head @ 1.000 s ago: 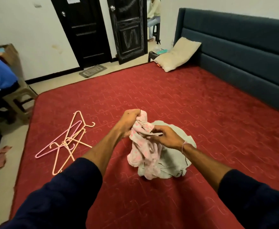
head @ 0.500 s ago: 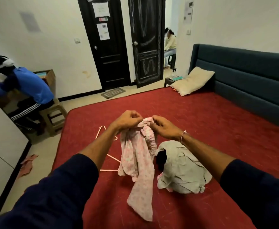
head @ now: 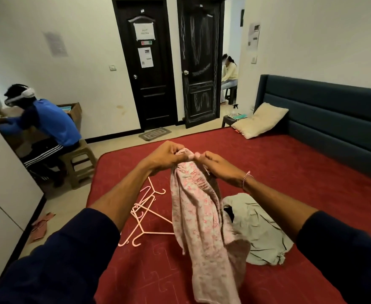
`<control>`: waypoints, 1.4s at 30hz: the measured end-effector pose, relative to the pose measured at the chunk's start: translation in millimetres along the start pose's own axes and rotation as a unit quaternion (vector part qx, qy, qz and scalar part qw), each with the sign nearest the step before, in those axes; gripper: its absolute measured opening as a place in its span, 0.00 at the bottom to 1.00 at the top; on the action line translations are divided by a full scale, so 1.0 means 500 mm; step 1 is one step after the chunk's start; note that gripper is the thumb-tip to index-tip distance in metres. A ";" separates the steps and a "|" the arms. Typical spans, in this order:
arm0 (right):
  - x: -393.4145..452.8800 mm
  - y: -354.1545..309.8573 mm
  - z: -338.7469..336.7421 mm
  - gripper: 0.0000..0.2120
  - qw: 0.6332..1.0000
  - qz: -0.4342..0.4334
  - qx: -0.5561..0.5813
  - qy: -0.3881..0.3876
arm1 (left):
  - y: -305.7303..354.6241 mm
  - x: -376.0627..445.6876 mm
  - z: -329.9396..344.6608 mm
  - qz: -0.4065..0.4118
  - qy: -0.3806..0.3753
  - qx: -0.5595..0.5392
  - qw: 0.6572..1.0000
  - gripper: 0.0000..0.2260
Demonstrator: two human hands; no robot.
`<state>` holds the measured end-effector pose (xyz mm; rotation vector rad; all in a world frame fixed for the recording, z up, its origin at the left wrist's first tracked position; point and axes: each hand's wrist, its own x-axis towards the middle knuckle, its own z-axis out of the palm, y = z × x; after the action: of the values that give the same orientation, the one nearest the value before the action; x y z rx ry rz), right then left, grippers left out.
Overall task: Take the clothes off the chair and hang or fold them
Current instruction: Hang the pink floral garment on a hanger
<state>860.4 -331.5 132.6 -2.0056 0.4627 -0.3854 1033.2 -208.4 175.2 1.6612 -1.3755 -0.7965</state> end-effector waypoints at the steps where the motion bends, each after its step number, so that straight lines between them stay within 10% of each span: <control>1: -0.004 0.017 0.004 0.17 0.999 0.015 -0.016 -0.028 | -0.002 -0.006 -0.012 0.000 0.011 0.004 1.000 0.06; 5: -0.019 0.068 0.029 0.27 0.984 0.022 -0.131 -0.117 | -0.010 -0.029 -0.049 -0.002 0.081 -0.005 0.997 0.12; 13: 0.002 0.039 0.001 0.21 0.978 -0.064 -0.200 -0.015 | -0.043 -0.069 -0.147 0.003 0.183 0.132 0.974 0.05; 26: 0.065 -0.071 -0.067 0.10 0.923 -0.129 -0.348 -0.098 | -0.072 -0.112 -0.214 0.031 0.045 0.265 0.963 0.11; 42: 0.049 -0.067 -0.179 0.20 0.872 -0.059 -0.481 -0.073 | -0.037 -0.161 -0.298 -0.001 0.170 0.318 0.933 0.11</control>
<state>846.3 -397.8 204.6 -3.0196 0.4842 -0.0482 1153.8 -99.3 225.6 2.1606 -1.4581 -0.0251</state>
